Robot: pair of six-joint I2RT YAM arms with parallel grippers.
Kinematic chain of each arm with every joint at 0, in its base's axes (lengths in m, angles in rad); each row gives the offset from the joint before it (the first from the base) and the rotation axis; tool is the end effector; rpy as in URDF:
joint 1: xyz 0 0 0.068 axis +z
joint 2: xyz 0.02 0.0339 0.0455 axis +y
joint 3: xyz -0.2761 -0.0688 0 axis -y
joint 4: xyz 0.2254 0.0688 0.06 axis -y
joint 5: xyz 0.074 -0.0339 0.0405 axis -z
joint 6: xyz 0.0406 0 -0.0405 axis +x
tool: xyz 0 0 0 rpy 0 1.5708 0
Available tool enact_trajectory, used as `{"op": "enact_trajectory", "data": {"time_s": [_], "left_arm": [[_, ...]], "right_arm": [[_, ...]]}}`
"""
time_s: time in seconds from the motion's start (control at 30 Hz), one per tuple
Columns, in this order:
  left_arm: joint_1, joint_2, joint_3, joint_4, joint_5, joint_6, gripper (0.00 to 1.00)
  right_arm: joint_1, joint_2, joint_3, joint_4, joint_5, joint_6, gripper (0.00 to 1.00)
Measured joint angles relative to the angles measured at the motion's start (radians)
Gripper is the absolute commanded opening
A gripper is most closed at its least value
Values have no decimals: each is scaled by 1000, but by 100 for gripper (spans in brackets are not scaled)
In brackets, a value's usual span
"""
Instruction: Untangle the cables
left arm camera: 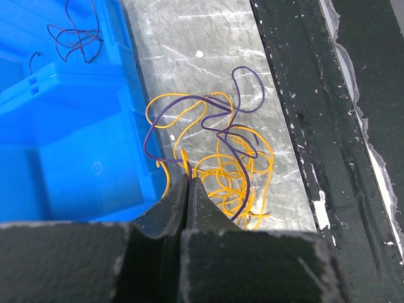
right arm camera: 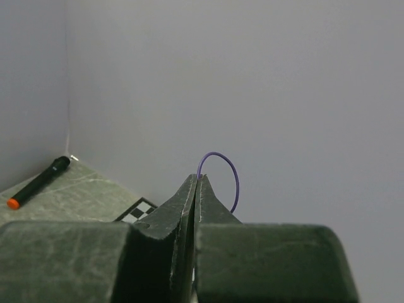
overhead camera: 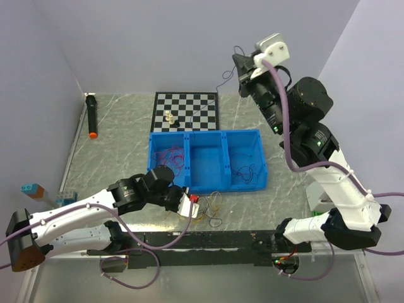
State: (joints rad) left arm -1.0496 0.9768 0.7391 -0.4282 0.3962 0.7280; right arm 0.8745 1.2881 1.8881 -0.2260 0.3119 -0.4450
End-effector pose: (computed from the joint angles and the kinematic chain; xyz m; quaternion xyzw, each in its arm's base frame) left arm 0.0792 -0.1694 0.2787 0.7388 0.4890 -0.2433 0.3947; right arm 0.1378 0.1454 0.5966 -0.2397 0.5184 0.0885 0.8161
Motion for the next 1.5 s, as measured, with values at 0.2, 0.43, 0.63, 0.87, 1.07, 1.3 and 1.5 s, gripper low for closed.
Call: {"op": "enact_trajectory", "data": {"time_s": [0.2, 0.43, 0.63, 0.87, 1.07, 1.3, 1.5], "left_arm": [[14, -28, -25, -6, 10, 12, 1], [19, -42, -58, -11, 26, 31, 1], [21, -43, -62, -11, 26, 44, 1], [26, -44, -63, -10, 25, 55, 1], [39, -47, -66, -6, 25, 57, 1], [58, -60, -77, -3, 26, 57, 1], [61, -62, -91, -3, 27, 57, 1]], "right_arm": [[-125, -9, -10, 3, -71, 102, 0], [-181, -16, -7, 1, -113, 154, 0], [-225, -28, -23, -3, -126, 190, 0], [-260, -52, -63, -3, -141, 212, 0], [-271, -67, -135, 2, -146, 225, 0], [-284, -69, -175, 1, -146, 240, 0], [-302, -63, -118, -10, -148, 242, 0]]}}
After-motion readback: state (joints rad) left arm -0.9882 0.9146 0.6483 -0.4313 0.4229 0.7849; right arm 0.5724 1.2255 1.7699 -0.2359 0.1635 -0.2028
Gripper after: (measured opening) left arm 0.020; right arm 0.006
